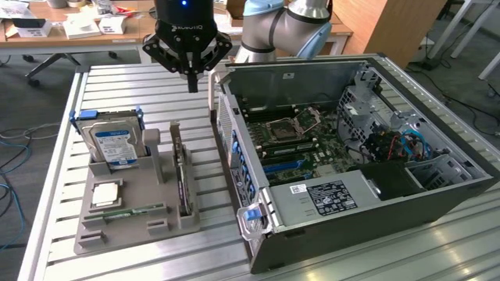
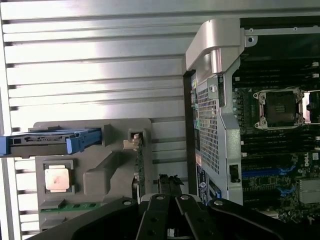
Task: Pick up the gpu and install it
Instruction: 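Reach for the gpu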
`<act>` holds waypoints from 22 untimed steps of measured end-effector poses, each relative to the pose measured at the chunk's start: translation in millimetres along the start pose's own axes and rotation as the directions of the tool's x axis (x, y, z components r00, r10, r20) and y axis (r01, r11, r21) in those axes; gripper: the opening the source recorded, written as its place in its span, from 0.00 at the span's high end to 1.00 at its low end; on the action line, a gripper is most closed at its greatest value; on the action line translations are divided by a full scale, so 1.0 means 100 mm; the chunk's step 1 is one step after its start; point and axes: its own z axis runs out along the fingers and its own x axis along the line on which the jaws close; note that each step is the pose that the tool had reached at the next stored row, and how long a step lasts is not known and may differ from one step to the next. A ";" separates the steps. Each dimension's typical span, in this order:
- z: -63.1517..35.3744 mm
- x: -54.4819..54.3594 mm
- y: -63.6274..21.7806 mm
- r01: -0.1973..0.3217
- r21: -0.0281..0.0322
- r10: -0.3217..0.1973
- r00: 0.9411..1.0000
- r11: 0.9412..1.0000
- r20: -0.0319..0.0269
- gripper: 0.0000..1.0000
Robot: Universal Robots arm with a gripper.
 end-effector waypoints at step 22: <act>-0.008 0.22 -0.018 -0.001 0.000 0.001 1.000 1.000 0.000 0.89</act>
